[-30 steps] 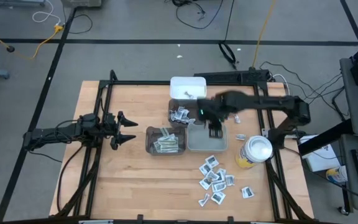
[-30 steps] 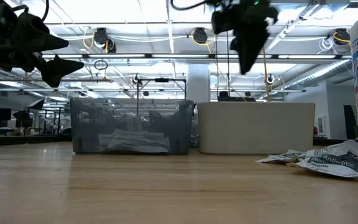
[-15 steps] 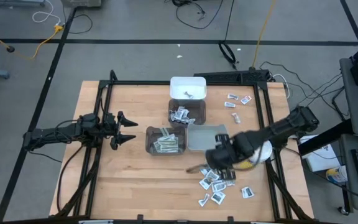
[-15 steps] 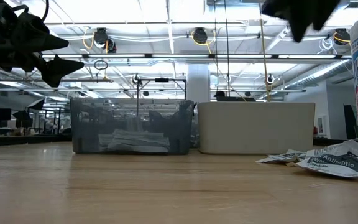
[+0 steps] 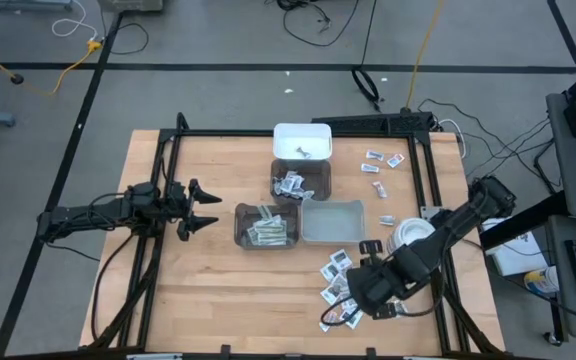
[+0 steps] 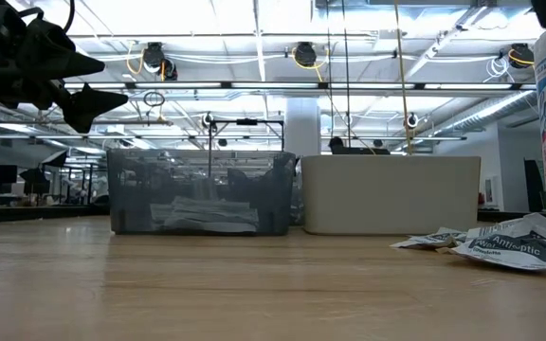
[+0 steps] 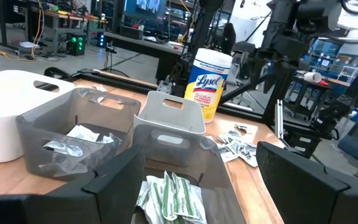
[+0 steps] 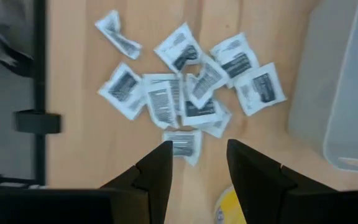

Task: Pick & Place First Aid Supplies
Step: Put the white ointment pack into the white bin

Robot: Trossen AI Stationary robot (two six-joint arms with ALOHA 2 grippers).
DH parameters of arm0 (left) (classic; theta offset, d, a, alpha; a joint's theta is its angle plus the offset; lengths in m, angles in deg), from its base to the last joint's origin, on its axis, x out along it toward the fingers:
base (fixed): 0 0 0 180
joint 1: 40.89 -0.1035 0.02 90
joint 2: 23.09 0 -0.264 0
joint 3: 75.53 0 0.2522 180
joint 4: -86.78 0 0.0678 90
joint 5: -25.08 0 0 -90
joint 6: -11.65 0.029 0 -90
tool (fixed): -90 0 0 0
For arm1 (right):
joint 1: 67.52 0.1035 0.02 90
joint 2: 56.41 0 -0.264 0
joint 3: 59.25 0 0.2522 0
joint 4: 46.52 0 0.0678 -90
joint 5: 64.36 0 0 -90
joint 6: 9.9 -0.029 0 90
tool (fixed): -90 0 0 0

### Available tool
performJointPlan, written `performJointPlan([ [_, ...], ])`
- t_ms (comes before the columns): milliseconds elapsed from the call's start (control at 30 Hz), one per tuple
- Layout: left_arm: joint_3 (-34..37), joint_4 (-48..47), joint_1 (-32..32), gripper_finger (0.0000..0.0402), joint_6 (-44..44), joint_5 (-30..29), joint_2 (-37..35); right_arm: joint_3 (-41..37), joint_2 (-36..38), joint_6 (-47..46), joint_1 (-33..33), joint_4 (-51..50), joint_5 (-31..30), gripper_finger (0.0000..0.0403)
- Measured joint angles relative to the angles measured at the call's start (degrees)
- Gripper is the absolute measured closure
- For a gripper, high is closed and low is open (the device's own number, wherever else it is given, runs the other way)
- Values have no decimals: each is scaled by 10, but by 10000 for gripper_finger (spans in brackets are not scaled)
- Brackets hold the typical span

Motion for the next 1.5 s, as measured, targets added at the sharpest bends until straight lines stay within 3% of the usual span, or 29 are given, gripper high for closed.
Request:
performJointPlan([
  [367, 0, 0, 0, 91, 0, 0, 0, -32, -71, 39, 36, 41, -28, 257],
  [767, 0, 0, 0, 91, 0, 0, 0, -167, -72, 11, 47, 200, -11, 257],
  [1500, 0, 0, 0, 91, 0, 0, 0, -254, -71, 0, 58, 314, 16, 282],
])
